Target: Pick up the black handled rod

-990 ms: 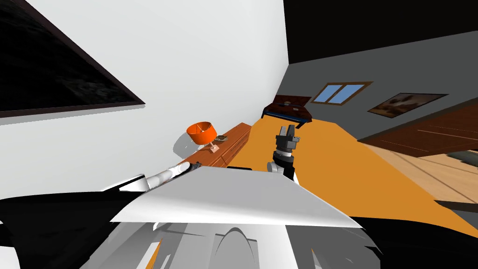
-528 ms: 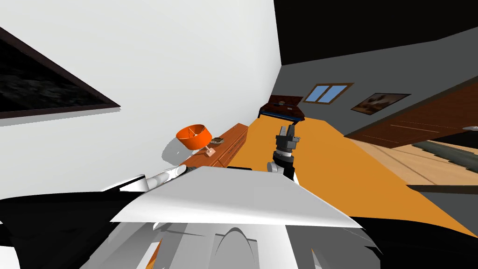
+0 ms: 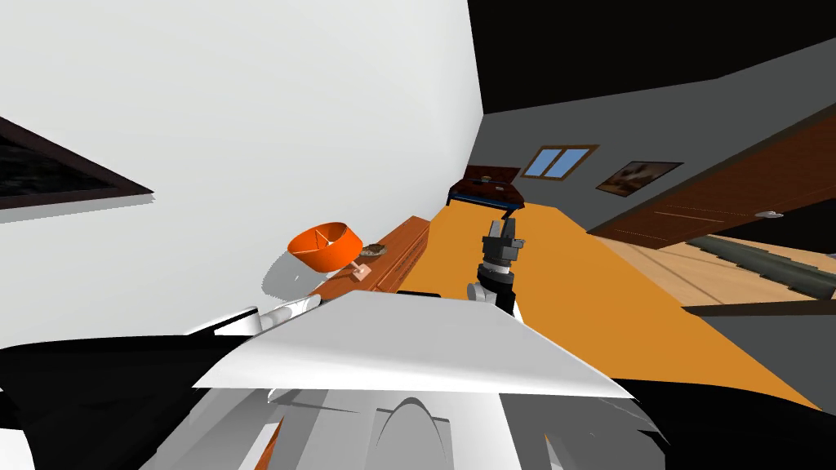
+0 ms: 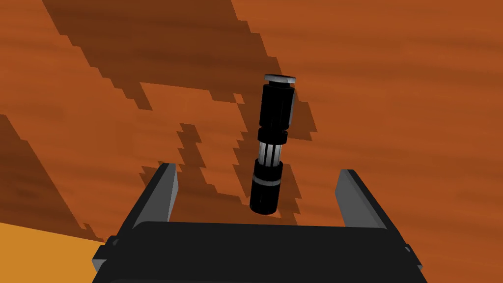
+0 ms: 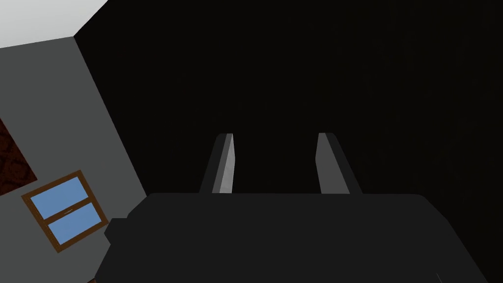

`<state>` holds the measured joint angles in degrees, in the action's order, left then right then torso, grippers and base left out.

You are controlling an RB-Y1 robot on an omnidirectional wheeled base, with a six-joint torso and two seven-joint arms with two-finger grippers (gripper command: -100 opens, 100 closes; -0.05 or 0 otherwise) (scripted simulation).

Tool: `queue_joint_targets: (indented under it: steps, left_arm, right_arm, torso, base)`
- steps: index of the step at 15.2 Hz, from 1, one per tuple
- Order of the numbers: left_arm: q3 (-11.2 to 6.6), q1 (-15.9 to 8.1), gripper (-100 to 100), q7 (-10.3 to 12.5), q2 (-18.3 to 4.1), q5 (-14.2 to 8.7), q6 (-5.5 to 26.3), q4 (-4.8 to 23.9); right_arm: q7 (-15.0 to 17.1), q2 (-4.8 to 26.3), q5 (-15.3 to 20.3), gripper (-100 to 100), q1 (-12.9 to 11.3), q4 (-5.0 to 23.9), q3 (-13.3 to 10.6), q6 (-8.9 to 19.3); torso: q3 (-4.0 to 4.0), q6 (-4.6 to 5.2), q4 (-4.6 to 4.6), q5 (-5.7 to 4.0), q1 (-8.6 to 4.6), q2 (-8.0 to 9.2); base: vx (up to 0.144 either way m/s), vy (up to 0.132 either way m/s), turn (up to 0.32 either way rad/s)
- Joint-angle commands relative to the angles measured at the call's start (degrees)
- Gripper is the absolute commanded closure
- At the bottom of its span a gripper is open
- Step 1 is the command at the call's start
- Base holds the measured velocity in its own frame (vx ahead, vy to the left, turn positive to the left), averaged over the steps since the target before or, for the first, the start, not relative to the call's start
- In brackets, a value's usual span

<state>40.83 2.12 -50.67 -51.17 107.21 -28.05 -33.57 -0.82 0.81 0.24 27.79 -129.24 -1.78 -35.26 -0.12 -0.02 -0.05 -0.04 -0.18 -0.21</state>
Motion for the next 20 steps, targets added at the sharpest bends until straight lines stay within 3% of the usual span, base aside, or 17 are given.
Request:
queue_joint_targets:
  steps: [1, 3, 4, 5, 9, 12, 13, 17, 18, 20]
  left_arm:
    - [0.27, -0.13, -100, -1.49, 0.81, 0.55, 0.02, 2.32]
    - [0.84, 0.26, -100, -1.97, 1.83, 1.74, 0.18, 4.06]
    - [0.58, -0.03, -100, -1.62, 1.04, 1.20, -0.08, 2.77]
    - [1.21, 0.74, -100, -0.66, 2.76, 1.84, 1.76, 3.77]
    - [1.79, 1.49, -100, -0.05, 5.05, 2.16, 4.13, 5.38]
    - [2.00, 1.76, -100, 1.04, 4.74, 2.68, 4.05, 4.59]
    - [2.04, 1.84, 100, 1.03, 4.84, 2.71, 4.18, 4.57]
    - [2.05, 1.86, 100, 1.01, 4.80, 2.72, 4.15, 4.58]
    - [1.33, 0.89, 100, -0.54, 3.22, 1.90, 2.23, 4.09]
    - [1.21, 0.74, 100, -0.66, 2.76, 1.84, 1.76, 3.77]
  right_arm:
    - [0.00, 0.00, 0.00, 0, 0.00, 0.00, 0.00, 0.00]
    - [0.00, 0.00, 0.00, 0, 0.00, 0.00, 0.00, 0.00]
    - [0.00, 0.00, 0.00, 0, 0.00, 0.00, 0.00, 0.00]
    - [0.00, 0.00, 0.00, 0, 0.00, 0.00, 0.00, 0.00]
    - [0.00, 0.01, 0.00, 0, -0.01, 0.00, 0.01, 0.00]
    - [0.00, 0.01, 0.00, 0, 0.00, 0.00, 0.01, 0.00]
    - [0.00, 0.00, 0.00, 0, -0.01, 0.00, 0.00, 0.00]
    - [0.00, 0.00, 0.00, 0, -0.01, 0.00, 0.00, 0.00]
    - [0.00, 0.00, 0.00, 0, -0.01, 0.00, 0.00, 0.00]
    - [0.00, -0.01, 0.00, 0, -0.01, 0.00, 0.00, 0.00]
  torso:
    - [0.00, 0.00, 0.00, 0.00, 0.00, 0.00]
    - [0.01, 0.03, 0.01, 0.01, 0.00, 0.00]
    - [-0.02, 0.02, 0.00, 0.00, -0.03, -0.05]
    - [0.00, 0.00, 0.00, -0.01, -0.02, -0.01]
    - [0.12, -0.02, 0.04, 0.09, 0.44, 0.21]
    - [0.12, -0.02, 0.04, 0.09, 0.36, 0.20]
    - [0.13, 0.00, 0.05, 0.10, 0.34, 0.21]
    - [0.14, 0.03, 0.07, 0.22, 0.44, 0.22]
    - [0.13, 0.03, 0.06, 0.22, 0.45, 0.22]
    - [0.16, 0.03, 0.08, 0.14, 0.20, 0.26]
  base:
    - [0.048, -0.015, -0.068]
    - [0.083, -0.024, -0.148]
    - [0.058, -0.017, -0.053]
    - [0.028, 0.032, -0.036]
    - [0.022, 0.089, -0.039]
    - [0.019, 0.051, -0.014]
    - [0.004, 0.007, -0.005]
    - [-0.001, 0.001, 0.004]
    - [-0.018, -0.042, 0.043]
    - [-0.022, -0.094, 0.044]
